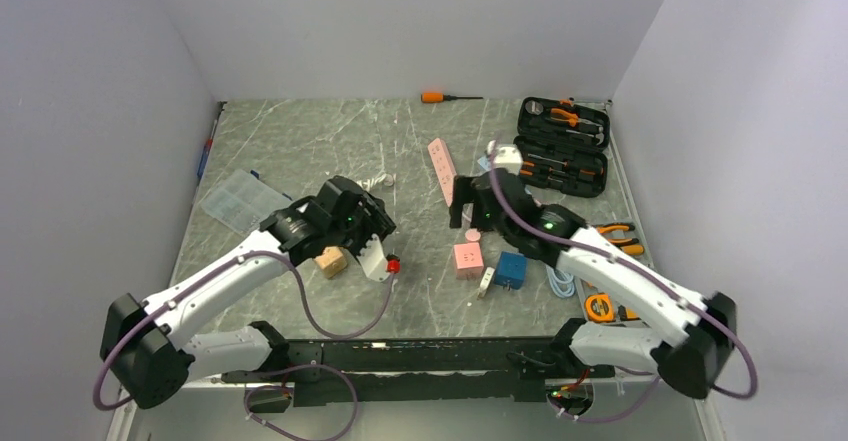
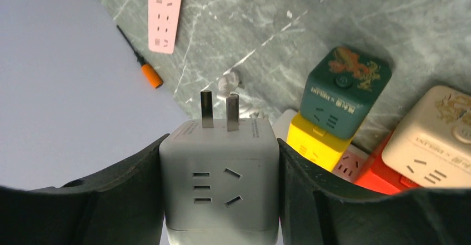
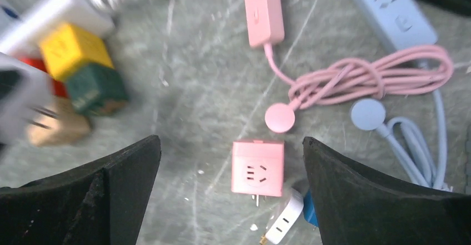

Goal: Pull the plug off the socket
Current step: Place the plug at the center of the board.

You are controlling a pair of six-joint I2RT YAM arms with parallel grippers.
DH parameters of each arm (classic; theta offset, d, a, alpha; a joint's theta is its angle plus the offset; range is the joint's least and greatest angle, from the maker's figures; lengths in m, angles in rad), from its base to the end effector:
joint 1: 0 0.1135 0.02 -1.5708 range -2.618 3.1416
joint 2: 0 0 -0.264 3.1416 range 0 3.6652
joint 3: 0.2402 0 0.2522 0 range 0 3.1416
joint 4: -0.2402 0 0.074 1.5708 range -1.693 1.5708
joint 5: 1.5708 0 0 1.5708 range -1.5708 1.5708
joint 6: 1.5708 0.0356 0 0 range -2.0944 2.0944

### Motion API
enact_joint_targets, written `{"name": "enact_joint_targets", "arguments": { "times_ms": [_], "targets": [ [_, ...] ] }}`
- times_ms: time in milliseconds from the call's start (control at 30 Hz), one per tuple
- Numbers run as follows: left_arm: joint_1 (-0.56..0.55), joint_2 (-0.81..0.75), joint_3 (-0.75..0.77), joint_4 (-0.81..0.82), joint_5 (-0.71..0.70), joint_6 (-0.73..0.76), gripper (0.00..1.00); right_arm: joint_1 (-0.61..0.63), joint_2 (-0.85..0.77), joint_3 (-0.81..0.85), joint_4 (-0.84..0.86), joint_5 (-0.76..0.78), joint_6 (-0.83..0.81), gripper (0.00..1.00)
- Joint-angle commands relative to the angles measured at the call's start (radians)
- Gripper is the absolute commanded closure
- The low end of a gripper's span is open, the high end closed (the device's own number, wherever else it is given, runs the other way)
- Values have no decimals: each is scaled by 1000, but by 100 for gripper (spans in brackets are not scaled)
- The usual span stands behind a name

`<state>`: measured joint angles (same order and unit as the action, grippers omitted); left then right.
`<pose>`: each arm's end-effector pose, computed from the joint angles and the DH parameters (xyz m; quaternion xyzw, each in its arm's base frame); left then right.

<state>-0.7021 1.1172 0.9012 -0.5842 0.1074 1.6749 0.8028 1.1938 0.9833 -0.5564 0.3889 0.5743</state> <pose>0.1752 -0.1532 0.2784 0.8661 0.3265 0.1315 0.3550 0.1847 0.1718 0.2922 -0.0278 0.9057 0.1066 0.4094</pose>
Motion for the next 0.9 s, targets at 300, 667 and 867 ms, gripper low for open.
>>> {"name": "enact_joint_targets", "arguments": {
  "times_ms": [300, 667, 867],
  "targets": [
    [-126, 424, 413, -128, -31, -319, 96, -29, -383, -143, -222, 9, 235, 0],
    [-160, 731, 686, -192, 62, -689, 95, -29, -463, 30, -555, -1, 315, 0],
    [-172, 780, 630, -104, 140, -847, 95, -28, -458, 75, -554, 44, 339, 0]
  ]
}}
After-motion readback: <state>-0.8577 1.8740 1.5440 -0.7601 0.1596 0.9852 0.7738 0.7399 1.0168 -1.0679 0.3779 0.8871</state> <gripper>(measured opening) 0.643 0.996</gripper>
